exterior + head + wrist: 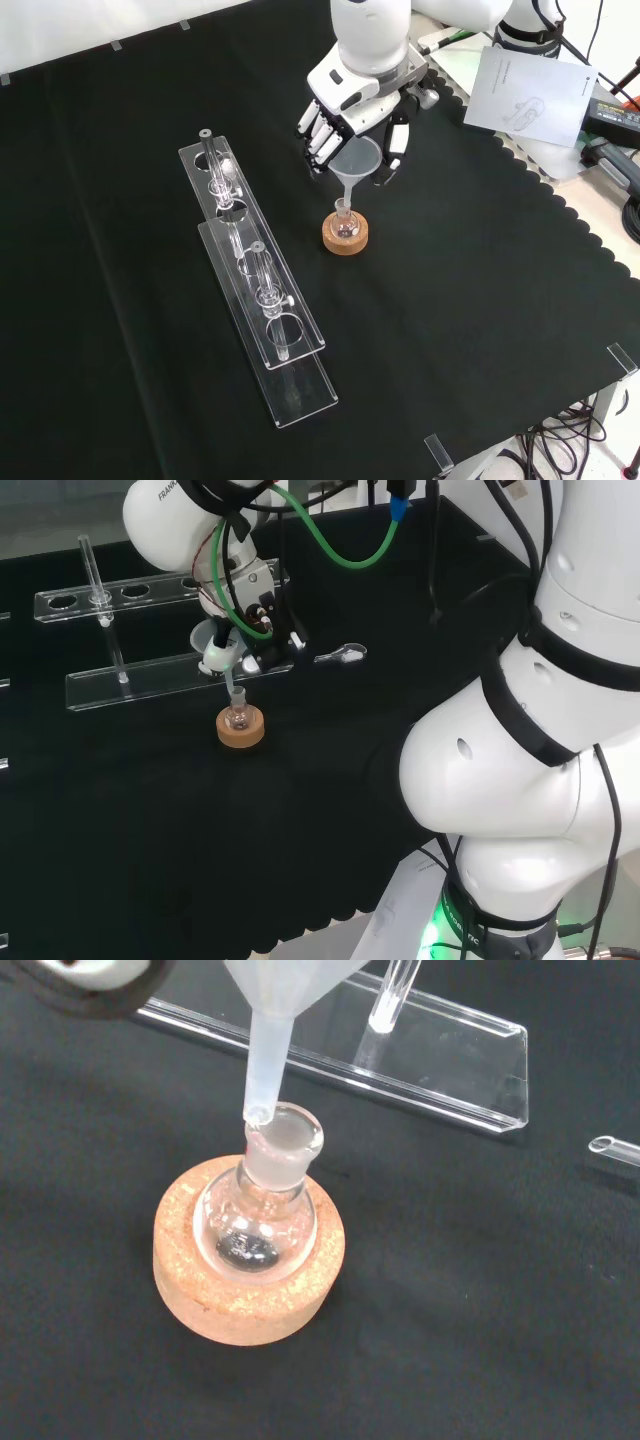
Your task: Place the funnel on the round-bottom flask.
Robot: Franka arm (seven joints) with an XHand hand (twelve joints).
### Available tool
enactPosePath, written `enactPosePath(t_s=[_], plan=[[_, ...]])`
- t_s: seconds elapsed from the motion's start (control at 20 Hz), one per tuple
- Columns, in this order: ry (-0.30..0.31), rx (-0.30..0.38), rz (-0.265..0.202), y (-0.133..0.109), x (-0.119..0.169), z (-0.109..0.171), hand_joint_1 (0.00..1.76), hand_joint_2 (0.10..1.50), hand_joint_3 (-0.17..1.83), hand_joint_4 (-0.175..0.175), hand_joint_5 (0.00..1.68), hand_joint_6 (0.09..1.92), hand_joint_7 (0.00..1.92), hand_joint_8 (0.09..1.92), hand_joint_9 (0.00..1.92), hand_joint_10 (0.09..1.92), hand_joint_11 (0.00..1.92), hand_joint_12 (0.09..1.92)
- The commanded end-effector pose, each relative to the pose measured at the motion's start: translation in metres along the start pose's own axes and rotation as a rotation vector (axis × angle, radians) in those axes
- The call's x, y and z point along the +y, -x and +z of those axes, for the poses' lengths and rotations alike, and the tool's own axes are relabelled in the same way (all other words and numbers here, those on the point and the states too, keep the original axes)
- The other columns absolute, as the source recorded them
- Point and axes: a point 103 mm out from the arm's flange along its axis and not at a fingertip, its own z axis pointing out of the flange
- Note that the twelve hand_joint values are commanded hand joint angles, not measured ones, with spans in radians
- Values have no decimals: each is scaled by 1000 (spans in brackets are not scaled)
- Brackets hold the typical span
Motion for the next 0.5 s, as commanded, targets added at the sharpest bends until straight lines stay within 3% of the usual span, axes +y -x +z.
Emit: enactPosePath(t_s=[0.05,0.5], plan=[[-8,-5,7,1,0,5,844,741,588,-49,609,694,664,781,1001,613,689,1231],[-17,-3,7,4,3,10,844,742,589,-49,609,695,663,781,1000,614,689,1231]])
